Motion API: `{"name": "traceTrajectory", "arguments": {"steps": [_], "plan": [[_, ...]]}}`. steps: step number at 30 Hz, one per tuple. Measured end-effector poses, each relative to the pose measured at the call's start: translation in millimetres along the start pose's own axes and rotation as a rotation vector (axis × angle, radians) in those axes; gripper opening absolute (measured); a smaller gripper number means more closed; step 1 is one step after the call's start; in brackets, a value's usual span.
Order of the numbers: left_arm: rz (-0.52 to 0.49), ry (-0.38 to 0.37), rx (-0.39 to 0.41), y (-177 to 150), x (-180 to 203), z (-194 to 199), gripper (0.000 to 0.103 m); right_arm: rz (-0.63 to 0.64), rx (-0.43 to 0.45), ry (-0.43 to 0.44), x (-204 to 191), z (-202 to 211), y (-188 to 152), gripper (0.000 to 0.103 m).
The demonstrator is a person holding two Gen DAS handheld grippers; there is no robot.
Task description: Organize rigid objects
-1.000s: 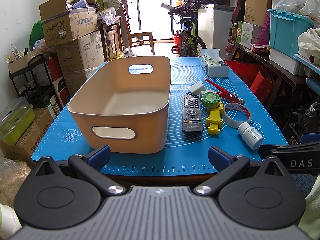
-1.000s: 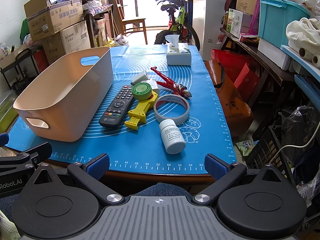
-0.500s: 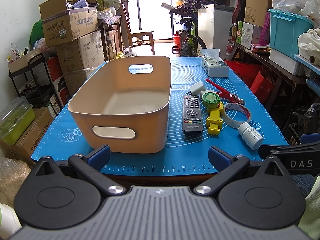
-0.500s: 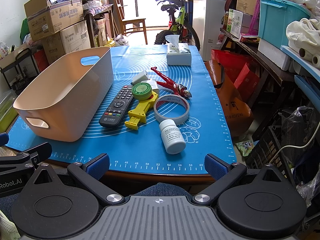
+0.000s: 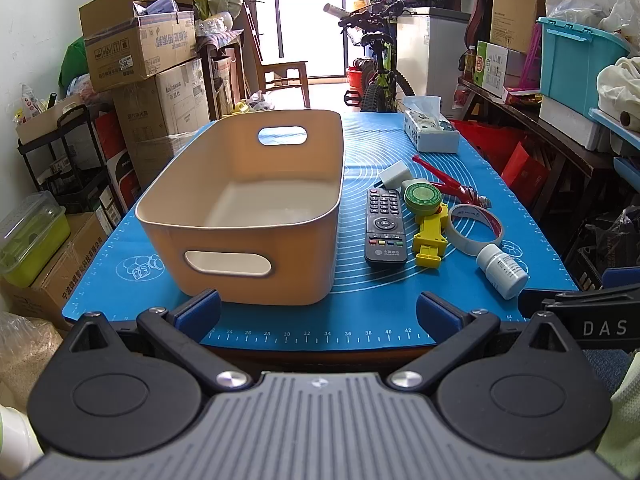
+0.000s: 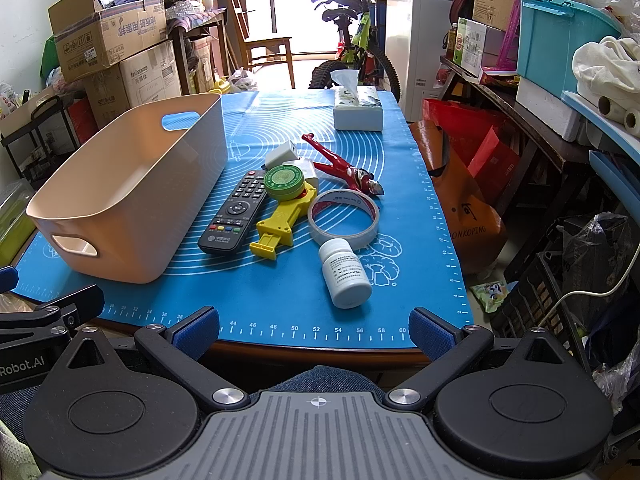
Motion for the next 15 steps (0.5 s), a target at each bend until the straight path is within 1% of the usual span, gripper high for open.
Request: {"name": "traceTrajectory", "arguments": {"steps": [9,15], "plan": [[-0.001,0.001,-0.002,-0.1,-0.1,-0.3,0.103,0.006,-0.004,-0.001,-1.2,0.4,-0.3,0.100],[0.003,0.004,-0.003,-8.0,0.3,-4.0,0.103,0.002,0.003,-0.001,-3.3,1.0,2.3,0.100]]}}
Point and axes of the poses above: each gripper's, at about its wrist camera, not at the fingertips, and z roughly against the way its jaws point, x to its right, y to its top, the point moved 6 cm from there along -z, roughly the way its jaws point, and after that the axes turned 10 degrees about x, right-handed, at the moved point
